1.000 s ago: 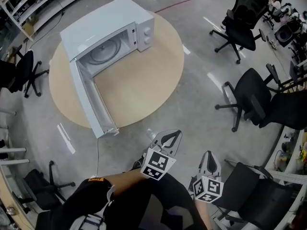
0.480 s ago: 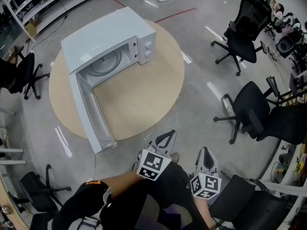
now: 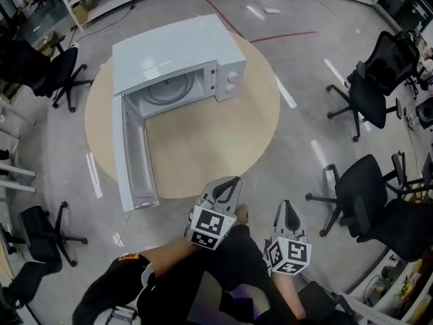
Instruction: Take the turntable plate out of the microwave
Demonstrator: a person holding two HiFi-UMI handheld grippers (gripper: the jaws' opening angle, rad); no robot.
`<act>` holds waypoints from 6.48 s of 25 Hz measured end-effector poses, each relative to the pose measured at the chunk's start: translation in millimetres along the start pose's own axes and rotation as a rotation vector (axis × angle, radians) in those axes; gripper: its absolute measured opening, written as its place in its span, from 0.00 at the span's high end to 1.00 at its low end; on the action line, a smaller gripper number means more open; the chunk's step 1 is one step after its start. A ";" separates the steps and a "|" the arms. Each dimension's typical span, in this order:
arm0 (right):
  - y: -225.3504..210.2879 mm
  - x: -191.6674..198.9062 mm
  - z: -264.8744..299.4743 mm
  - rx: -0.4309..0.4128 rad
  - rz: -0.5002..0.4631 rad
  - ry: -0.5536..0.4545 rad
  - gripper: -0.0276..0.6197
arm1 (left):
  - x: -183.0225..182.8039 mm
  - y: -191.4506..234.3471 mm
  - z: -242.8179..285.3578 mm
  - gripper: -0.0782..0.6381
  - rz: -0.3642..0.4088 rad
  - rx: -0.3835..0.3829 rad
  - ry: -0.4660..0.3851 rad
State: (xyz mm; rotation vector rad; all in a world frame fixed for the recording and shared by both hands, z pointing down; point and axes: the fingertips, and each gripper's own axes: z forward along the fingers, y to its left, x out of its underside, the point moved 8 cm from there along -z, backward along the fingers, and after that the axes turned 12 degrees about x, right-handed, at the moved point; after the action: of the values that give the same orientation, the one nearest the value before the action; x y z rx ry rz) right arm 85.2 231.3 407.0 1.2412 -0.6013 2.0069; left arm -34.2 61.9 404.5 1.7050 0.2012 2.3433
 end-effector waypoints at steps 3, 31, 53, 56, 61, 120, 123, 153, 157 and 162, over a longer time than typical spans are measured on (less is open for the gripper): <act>-13.2 -15.4 25.2 -0.074 -0.027 -0.009 0.93 | -7.7 0.0 15.2 0.82 -0.018 -0.071 -0.008; 4.4 -40.2 151.4 -0.630 -0.181 -0.006 0.93 | 6.2 8.5 22.3 0.82 -0.212 -0.610 -0.071; 142.1 -96.1 211.2 -0.672 -0.350 0.005 0.93 | -21.3 156.9 -19.8 0.82 -0.330 -0.630 -0.258; 165.7 -100.5 216.7 -0.675 -0.351 0.020 0.93 | -18.9 176.6 -33.3 0.82 -0.351 -0.624 -0.288; 197.3 -107.2 224.5 -0.669 -0.339 0.022 0.93 | -17.3 204.2 -50.0 0.82 -0.367 -0.613 -0.323; 354.0 -50.1 444.3 -0.845 -0.133 0.404 0.82 | 52.6 435.6 16.4 0.70 -1.012 -0.603 -0.560; 353.8 -48.2 446.4 -0.849 -0.104 0.425 0.82 | 55.5 436.8 17.2 0.70 -1.064 -0.583 -0.612; 362.3 -24.6 466.0 -0.906 0.368 0.764 0.82 | 55.0 432.9 17.4 0.75 -1.174 -0.592 -0.730; 364.0 -24.9 467.1 -0.911 0.395 0.770 0.82 | 50.8 433.3 17.7 0.75 -1.158 -0.583 -0.735; 363.2 -22.2 467.1 -0.895 0.441 0.786 0.82 | 53.6 434.0 17.2 0.75 -1.158 -0.583 -0.729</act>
State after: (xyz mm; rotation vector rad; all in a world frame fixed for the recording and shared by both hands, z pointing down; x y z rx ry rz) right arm 87.8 -334.9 580.3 -0.2306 -1.2149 1.9510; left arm -80.8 -341.9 566.6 1.4048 0.2378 0.7888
